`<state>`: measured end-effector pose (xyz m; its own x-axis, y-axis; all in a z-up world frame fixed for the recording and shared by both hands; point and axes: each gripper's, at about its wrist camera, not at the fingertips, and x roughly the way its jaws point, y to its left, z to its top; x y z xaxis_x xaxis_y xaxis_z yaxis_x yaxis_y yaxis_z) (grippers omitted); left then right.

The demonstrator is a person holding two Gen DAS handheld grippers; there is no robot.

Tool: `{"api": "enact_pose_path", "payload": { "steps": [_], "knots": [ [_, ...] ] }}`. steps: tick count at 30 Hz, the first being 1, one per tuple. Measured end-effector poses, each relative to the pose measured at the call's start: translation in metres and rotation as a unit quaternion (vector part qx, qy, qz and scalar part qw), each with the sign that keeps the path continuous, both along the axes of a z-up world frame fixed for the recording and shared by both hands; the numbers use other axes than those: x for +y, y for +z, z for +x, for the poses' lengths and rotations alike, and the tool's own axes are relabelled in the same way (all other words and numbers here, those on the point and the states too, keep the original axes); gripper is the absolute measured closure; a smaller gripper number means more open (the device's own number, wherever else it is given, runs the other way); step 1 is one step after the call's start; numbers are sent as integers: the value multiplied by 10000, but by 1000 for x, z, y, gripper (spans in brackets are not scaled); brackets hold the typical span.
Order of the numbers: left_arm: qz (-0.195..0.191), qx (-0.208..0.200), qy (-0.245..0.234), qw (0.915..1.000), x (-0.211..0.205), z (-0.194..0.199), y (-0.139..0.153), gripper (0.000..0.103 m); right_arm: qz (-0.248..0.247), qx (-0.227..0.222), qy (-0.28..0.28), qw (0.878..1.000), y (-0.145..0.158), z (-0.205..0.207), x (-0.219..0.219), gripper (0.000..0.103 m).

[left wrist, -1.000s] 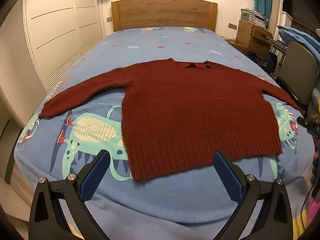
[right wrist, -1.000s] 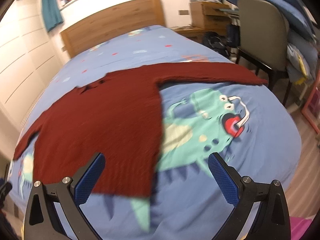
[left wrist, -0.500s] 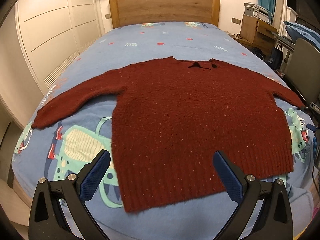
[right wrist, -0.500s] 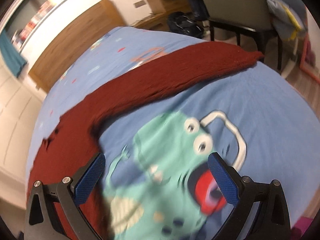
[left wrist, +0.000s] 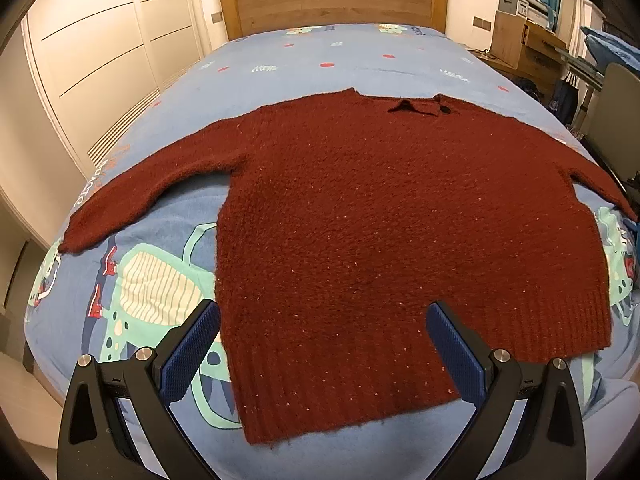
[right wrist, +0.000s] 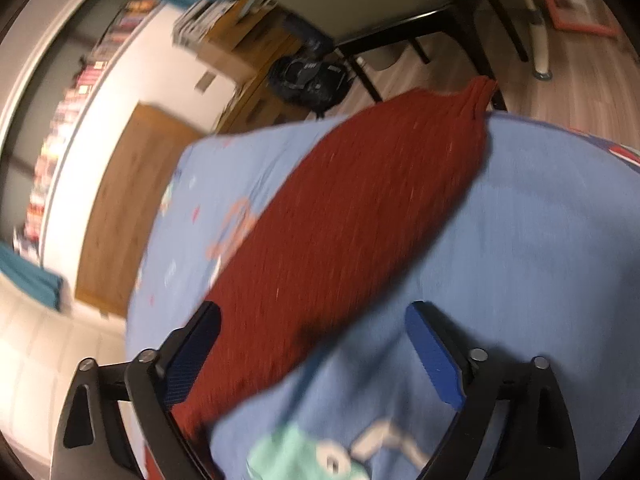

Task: Fold small clothes
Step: 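Grasp the red sweater's sleeve cuff with the right tool and lift it, then carry the held sleeve across the sweater body with the right tool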

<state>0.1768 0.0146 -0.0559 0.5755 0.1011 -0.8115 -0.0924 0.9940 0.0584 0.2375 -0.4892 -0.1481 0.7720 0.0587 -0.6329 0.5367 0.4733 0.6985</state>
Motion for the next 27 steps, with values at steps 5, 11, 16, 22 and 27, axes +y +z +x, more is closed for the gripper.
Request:
{"api": "enact_pose_path", "payload": {
  "steps": [5,11,16,22,27],
  "knots": [
    [31,128,68,9999,6,4,-9,2,312,-203,-543,9978,-8,6,-30,43],
    [81,215,71,9997,8,6,-15,2,489,-348,-948,9937,-11,16,-59,59],
    [-5,251,79,9997,8,7,-17,2,722,-350,-1077,9909,-14,21,-71,91],
    [-423,233,205,9986,16,7,-14,2,558,-646,-725,9937,9,37,-65,94],
    [-647,188,278,9973,24,5,-9,2,661,-857,-426,9932,28,52,-44,95]
  ]
}}
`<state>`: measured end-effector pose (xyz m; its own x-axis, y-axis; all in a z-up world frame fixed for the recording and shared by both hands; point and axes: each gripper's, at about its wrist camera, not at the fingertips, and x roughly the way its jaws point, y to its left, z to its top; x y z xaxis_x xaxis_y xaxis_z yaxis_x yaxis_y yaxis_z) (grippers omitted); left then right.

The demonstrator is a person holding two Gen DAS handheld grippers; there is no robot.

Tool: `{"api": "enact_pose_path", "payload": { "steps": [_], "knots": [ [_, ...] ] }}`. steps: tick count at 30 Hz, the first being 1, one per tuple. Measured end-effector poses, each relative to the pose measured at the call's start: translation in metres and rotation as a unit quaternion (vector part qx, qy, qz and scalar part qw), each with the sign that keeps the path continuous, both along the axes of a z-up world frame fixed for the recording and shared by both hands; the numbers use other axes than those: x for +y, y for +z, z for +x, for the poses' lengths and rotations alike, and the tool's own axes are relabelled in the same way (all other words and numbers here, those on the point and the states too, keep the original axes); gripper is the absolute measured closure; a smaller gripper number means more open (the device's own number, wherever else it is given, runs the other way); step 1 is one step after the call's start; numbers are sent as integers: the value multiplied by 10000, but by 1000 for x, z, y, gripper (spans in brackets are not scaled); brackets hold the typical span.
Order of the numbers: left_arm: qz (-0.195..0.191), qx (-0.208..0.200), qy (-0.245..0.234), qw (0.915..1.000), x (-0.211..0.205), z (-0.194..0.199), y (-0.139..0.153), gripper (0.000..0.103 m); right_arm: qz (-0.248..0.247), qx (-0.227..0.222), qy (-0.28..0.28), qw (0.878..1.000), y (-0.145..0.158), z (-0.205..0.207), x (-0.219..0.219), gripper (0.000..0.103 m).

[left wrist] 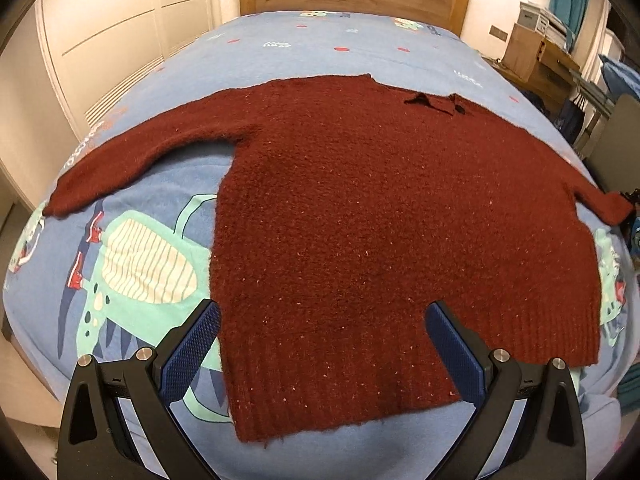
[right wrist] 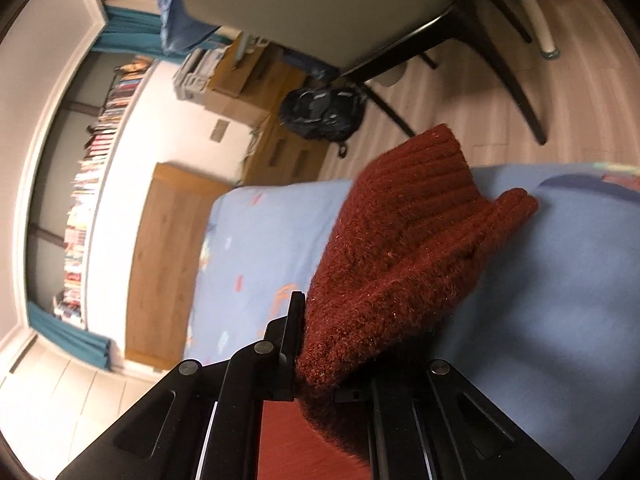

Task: Fold small clothes
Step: 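Carry the held sleeve across the sweater body with the right tool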

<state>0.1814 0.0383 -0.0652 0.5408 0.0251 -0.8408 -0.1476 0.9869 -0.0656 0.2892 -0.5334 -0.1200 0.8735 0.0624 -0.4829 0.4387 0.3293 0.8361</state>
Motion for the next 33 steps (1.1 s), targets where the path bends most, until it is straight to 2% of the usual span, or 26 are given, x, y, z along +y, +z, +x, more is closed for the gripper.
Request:
{"api": "enact_pose_path", "payload": {
  "steps": [7,14,23,33],
  "knots": [
    [-246,-115,163,9995,18,-8,12,2,260,-107,621,9977,17,35,55,95],
    [-352,-272,344,9984,43,-16,23,2,427,-198,1506,9875,33,81,151,95],
    [-406,-408,686,9960,81,-39,29,2,387,-177,2642,9635,53,127,286,95],
    [-474,-470,1031,9924,118,-60,31,2,242,-403,3701,9278,74,153,418,94]
  ]
}}
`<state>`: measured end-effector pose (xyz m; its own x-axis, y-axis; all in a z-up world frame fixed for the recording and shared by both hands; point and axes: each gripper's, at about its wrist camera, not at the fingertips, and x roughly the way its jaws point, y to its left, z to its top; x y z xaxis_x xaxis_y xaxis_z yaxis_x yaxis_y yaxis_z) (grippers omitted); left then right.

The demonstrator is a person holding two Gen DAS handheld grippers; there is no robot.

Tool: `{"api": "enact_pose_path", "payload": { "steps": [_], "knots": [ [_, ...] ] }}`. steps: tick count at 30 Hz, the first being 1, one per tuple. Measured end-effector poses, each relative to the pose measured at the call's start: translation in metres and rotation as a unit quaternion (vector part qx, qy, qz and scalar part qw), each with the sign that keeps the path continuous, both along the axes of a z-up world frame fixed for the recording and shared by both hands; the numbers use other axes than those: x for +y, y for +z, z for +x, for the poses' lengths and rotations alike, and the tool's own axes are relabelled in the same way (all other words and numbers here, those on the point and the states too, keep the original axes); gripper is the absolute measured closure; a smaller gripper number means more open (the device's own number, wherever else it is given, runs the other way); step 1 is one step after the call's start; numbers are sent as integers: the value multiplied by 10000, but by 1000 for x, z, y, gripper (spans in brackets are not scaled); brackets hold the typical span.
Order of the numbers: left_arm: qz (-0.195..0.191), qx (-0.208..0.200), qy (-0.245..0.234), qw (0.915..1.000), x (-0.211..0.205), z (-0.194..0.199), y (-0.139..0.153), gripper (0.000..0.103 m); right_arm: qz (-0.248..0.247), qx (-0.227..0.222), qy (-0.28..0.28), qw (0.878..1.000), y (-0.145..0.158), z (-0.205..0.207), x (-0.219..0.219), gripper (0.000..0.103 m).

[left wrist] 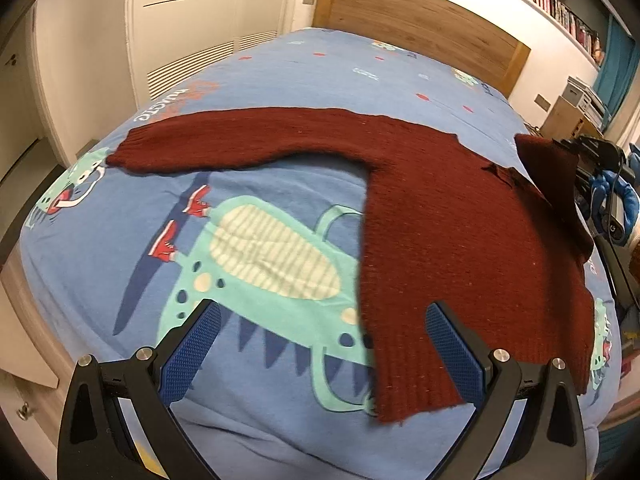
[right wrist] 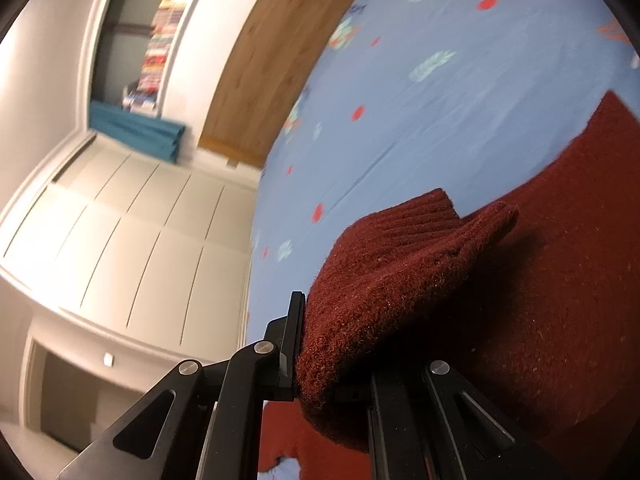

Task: Fold small clothes
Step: 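Carry the held sleeve across the sweater body with the right tool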

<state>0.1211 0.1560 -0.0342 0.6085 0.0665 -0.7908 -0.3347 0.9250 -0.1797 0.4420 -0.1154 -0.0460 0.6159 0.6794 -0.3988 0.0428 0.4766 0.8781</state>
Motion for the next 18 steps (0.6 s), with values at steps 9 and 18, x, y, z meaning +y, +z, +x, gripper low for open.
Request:
{"api": "enact_pose_path", "payload": {
  "steps": [9,18],
  "knots": [
    [-62,28,165,9998,16,-10,-3,2,-680,-90,953,9931,-11,-5,88,93],
    [-84,76,150,9998,17,-12,-8,2,-2227,205,1869,9566,-60,-42,144,90]
  ]
}}
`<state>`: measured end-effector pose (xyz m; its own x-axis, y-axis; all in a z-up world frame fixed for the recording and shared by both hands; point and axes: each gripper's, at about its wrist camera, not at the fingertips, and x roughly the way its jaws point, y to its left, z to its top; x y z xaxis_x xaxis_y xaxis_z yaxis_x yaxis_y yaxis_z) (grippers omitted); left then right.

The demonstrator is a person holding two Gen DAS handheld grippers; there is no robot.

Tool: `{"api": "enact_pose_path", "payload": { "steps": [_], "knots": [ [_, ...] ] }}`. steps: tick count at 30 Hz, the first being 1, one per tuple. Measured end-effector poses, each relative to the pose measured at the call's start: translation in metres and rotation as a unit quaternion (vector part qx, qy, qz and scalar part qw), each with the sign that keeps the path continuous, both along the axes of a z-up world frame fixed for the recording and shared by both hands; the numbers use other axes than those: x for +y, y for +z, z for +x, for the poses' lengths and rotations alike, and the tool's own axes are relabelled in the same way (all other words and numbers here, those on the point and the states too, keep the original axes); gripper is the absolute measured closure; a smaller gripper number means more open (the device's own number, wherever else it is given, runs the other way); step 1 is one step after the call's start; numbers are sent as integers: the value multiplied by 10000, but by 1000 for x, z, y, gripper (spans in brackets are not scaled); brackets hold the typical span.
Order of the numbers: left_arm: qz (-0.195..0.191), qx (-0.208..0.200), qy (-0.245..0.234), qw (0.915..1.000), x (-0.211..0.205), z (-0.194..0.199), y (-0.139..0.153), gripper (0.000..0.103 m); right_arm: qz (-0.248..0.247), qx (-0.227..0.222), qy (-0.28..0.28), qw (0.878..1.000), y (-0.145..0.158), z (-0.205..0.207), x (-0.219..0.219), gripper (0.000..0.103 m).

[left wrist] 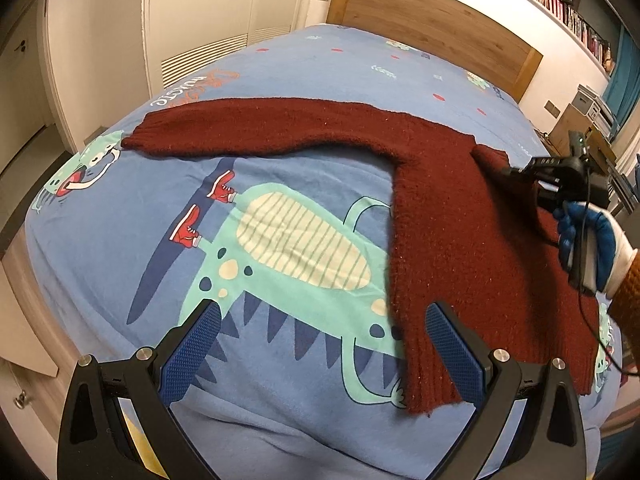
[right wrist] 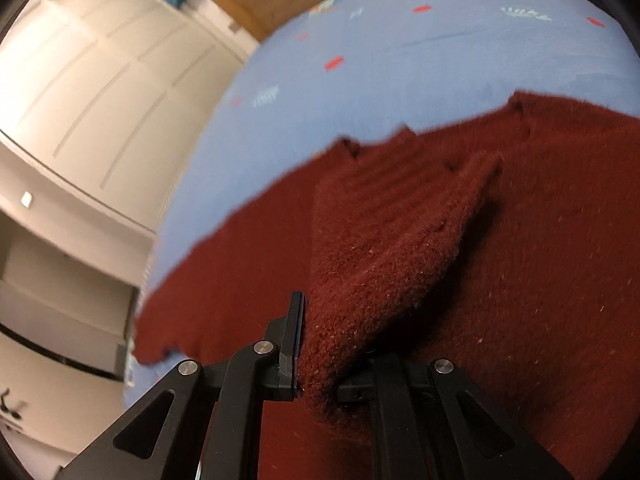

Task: Fold small clothes
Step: 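Carry the held sleeve across the sweater body with the right tool, then open the right tool to lay the sleeve on the sweater body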

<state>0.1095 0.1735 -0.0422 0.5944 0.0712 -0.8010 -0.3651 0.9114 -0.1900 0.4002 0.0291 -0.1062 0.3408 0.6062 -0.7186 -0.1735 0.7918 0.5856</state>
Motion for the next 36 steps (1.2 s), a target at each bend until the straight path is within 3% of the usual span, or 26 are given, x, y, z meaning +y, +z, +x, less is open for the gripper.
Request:
{"api": "enact_pose_path", "payload": {
  "steps": [4,6,11,15,25,29,36],
  "knots": [
    [-9,0,6,10000,2,0,-1,2,193,182,-114,9996,-14,-5,-9,81],
    [1,4,11,10000,2,0,-1,2,328,181,-172,9991,-13,-4,-12,72],
    [7,39,8,10000,3,2,-4,2,487,46,-521,9974,-4,7,-27,62],
    [-5,38,-12,10000,2,2,-4,2,649,43,-760,9950,-1,9,-35,62],
    [84,34,21,10000,4,1,-4,2,852,119,88,9963,9,-5,24,61],
    [174,-1,63,9998,6,0,-3,2,617,105,284,9976,13,-9,38,62],
    [362,-108,-34,9993,2,0,-1,2,-640,-312,-106,9974,19,-1,22,61]
  ]
}}
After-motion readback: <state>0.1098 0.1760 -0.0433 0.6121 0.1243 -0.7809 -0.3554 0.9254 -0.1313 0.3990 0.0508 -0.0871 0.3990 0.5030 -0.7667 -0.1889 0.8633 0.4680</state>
